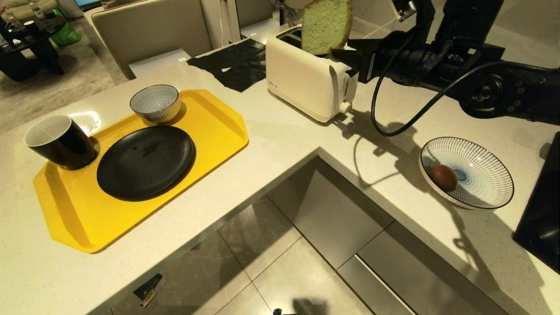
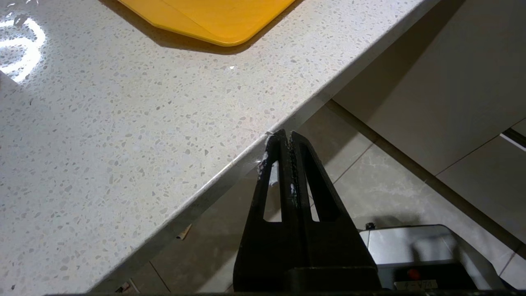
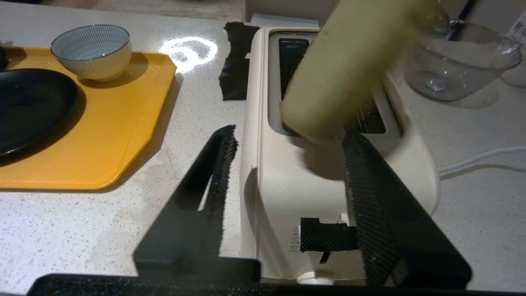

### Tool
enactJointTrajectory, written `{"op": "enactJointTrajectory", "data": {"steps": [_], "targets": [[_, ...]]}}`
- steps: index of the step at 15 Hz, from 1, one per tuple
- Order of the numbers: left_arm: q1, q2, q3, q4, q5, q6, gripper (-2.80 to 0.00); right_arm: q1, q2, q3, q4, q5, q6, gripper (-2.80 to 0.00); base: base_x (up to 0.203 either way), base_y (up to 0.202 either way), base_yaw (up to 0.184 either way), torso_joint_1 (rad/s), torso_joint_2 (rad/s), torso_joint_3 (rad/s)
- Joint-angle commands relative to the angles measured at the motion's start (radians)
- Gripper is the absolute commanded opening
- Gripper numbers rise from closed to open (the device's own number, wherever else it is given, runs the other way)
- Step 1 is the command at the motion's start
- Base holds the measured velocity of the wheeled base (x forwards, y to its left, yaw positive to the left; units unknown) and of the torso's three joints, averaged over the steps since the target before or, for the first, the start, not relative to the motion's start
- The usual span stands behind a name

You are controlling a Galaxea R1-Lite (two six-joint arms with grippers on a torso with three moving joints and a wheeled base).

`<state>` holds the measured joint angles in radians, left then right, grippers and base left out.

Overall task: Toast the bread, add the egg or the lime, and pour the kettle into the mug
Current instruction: Put the bread slices in the toaster

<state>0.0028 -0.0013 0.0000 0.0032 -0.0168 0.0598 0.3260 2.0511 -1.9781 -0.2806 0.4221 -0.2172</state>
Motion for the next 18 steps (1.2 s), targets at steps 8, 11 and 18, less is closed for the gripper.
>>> {"op": "enactJointTrajectory", "data": {"steps": [8,11,18], "targets": [[0.001,0.001,0.000,0.000,0.000,0.000,-2.80,0.051,-0.039,-0.001,-0.002,-0.003,0.004,0.00,0.000,0.000,0.000,0.000,0.00,0.000],[0.000,0.001,0.000,0.000,0.000,0.000,-2.80,0.075,-0.023,-0.002,-0.003,-0.003,0.009,0.00,0.000,0.000,0.000,0.000,0.00,0.000],[0.000,0.001,0.000,0.000,0.000,0.000,-2.80,0.082,-0.006,-0.016,-0.096,-0.037,0.034,0.00,0.000,0.000,0.000,0.000,0.00,0.000]]}}
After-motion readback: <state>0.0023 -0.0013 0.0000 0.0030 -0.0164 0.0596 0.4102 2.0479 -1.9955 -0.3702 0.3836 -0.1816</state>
